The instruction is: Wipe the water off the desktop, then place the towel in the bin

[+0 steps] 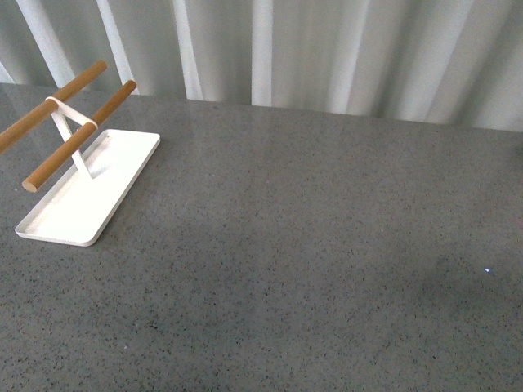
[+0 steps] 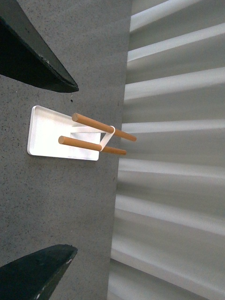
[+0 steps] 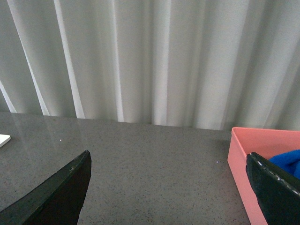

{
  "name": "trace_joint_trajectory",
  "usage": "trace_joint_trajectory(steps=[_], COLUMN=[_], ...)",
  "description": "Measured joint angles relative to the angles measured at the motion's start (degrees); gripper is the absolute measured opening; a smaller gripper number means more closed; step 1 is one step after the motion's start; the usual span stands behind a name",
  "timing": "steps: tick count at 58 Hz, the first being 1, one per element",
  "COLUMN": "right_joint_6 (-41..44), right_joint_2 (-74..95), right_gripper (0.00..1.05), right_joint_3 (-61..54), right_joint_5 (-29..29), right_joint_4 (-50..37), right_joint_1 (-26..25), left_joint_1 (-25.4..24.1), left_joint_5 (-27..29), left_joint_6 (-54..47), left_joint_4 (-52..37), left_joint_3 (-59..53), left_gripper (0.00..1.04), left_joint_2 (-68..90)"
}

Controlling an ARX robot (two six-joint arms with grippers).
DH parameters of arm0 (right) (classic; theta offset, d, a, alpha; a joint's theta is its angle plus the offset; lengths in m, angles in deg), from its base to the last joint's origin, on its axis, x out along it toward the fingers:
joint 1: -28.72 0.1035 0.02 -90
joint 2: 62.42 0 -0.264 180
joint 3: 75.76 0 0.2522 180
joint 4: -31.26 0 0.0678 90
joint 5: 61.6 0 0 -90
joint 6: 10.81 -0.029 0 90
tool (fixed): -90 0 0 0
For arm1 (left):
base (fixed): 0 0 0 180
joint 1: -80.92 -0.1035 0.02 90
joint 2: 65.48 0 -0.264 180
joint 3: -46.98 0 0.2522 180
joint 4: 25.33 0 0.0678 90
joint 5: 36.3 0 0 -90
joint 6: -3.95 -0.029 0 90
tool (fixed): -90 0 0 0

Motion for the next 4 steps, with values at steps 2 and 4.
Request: trace_joint_trajectory(steps=[2,4], right_joint_6=[0.0,0.0], right_joint_2=[0.0,0.0], right_gripper=[0.98,0.98], right_joint_3=[0.0,0.0], right_joint_5=[0.0,0.0], right_joint_4=[0.0,0.0], right_joint_1=[0.0,0.0], left_joint_1=[0.0,0.0], left_joint_5=[0.0,0.0], left_joint_6=[0.0,0.0], left_joint_4=[0.0,0.0], left_joint_3=[0.0,0.0], left_gripper=[0.98,0.98], left_joint_2=[0.0,0.0])
